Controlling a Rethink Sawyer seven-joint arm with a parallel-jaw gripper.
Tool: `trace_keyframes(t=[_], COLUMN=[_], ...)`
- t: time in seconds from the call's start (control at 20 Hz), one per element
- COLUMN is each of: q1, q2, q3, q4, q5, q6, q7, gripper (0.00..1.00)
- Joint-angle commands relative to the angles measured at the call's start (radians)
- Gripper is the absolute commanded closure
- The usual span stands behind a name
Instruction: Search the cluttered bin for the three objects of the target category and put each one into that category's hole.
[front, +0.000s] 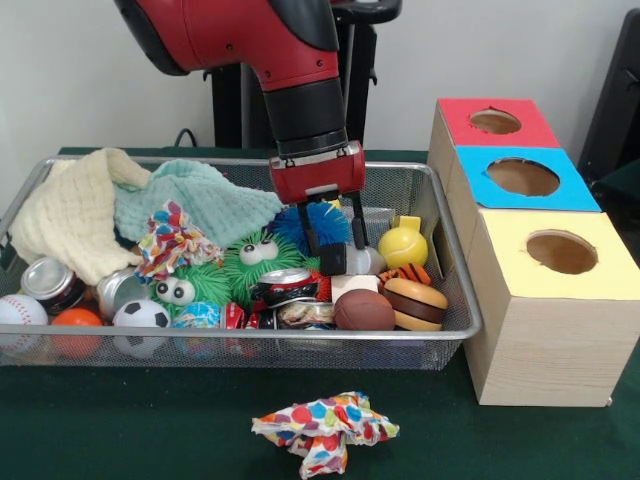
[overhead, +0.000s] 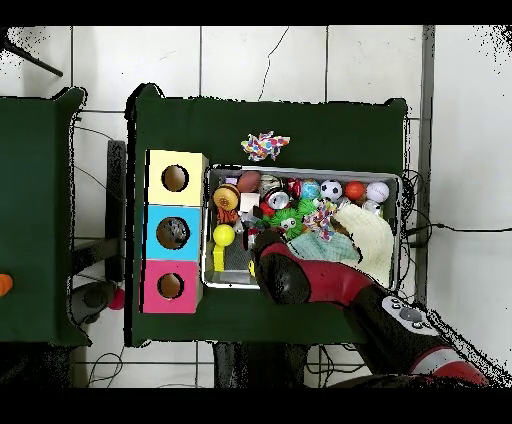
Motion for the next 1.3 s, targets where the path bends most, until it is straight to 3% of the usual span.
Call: trace_keyframes(t=[0.05,0.25,0.5,0.8,0.85,1.05,1.3], q1=[-0.001,0.050,0.096,0.051,0.049,0.045,0.103], q2=[0.155,0.277,0.287,0.313,0.312,0.309,0.264], q3=[-0.038,-0.124,-0.170,-0.133,-0.130,-0.125,-0.174], q4=[-0.091,-0.166,-0.192,-0.174,-0.173,-0.170,-0.180], q5=[-0.043,-0.065,-0.058,-0.007,-0.013,-0.024,-0.023], q6=[-0.035,-0.108,-0.111,-0.045,-0.056,-0.090,-0.026], q7=[0.126,0.103,0.075,0.100,0.101,0.109,0.052], gripper=[0.00,0.00,0.00,0.00,1.00,1.00,1.00])
